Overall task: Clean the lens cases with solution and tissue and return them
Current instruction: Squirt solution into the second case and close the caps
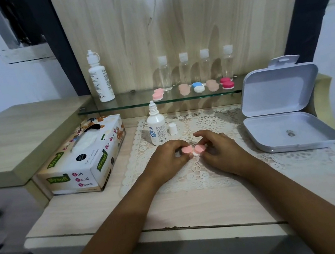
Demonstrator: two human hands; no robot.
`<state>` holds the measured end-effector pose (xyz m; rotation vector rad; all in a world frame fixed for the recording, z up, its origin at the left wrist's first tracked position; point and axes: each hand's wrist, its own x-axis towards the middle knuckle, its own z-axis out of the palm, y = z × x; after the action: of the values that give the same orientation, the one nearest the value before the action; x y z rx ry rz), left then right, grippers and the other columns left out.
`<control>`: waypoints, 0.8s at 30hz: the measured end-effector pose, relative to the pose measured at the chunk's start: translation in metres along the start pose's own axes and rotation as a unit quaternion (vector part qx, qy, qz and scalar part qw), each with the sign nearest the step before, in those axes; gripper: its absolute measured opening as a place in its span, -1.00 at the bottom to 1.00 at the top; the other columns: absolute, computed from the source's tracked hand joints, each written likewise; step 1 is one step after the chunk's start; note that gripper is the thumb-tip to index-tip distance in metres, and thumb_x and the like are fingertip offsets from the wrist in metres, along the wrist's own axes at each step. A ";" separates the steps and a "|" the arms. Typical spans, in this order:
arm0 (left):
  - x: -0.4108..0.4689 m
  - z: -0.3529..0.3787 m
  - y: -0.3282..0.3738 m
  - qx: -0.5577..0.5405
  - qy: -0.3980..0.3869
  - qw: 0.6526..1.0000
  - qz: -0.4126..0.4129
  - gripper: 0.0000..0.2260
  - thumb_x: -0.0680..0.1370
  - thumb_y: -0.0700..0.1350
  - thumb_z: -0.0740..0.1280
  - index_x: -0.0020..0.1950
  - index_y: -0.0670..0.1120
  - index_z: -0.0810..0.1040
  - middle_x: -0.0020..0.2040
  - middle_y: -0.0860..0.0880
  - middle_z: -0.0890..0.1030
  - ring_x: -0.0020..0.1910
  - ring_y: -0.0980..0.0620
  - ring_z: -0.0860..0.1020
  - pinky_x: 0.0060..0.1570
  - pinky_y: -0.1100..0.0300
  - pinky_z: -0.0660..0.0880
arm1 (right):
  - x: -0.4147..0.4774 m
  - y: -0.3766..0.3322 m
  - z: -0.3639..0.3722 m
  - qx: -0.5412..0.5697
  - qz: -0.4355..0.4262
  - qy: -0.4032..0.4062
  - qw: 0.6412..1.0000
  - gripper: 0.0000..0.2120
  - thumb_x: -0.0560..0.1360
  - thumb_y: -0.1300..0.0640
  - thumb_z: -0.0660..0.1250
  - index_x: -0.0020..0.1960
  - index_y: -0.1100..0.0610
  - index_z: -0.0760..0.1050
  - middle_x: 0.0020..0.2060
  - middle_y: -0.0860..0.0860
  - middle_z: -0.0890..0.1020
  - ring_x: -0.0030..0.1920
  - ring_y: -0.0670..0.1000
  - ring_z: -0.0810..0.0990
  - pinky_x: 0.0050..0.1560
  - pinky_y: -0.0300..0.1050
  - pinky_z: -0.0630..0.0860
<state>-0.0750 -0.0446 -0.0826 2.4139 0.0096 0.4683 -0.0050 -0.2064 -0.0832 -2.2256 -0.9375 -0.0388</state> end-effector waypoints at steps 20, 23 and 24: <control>-0.001 0.001 -0.001 0.019 -0.005 1.000 0.009 -0.77 0.50 -0.07 0.37 0.15 -0.04 0.57 0.10 0.04 0.58 0.01 0.21 0.46 -0.05 0.47 0.35 | 0.000 0.000 0.000 -0.073 0.000 -0.011 0.997 -0.69 0.51 0.07 0.27 0.24 0.01 0.49 0.08 0.02 0.52 0.15 0.06 0.42 0.23 0.06 0.34; -0.001 0.001 -0.001 0.036 -0.016 0.999 0.012 -0.69 0.52 -0.04 0.34 0.26 -0.02 0.51 0.18 0.02 0.55 0.12 0.15 0.47 0.03 0.41 0.35 | -0.001 -0.002 -0.006 -0.081 -0.010 -0.040 0.996 -0.65 0.50 0.14 0.25 0.28 0.04 0.46 0.11 0.06 0.51 0.16 0.06 0.41 0.20 -0.06 0.34; -0.001 0.001 -0.001 0.049 -0.019 0.999 0.007 -0.65 0.53 -0.02 0.33 0.31 -0.01 0.46 0.23 0.01 0.52 0.18 0.12 0.45 0.10 0.33 0.35 | -0.001 -0.003 -0.008 -0.081 -0.016 -0.045 0.996 -0.67 0.50 0.15 0.26 0.27 0.06 0.48 0.09 0.07 0.52 0.14 0.05 0.43 0.13 -0.15 0.34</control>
<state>-0.0760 -0.0448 -0.0841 2.5197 -0.0016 0.4366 -0.0061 -0.2109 -0.0752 -2.3768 -1.0524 -0.0312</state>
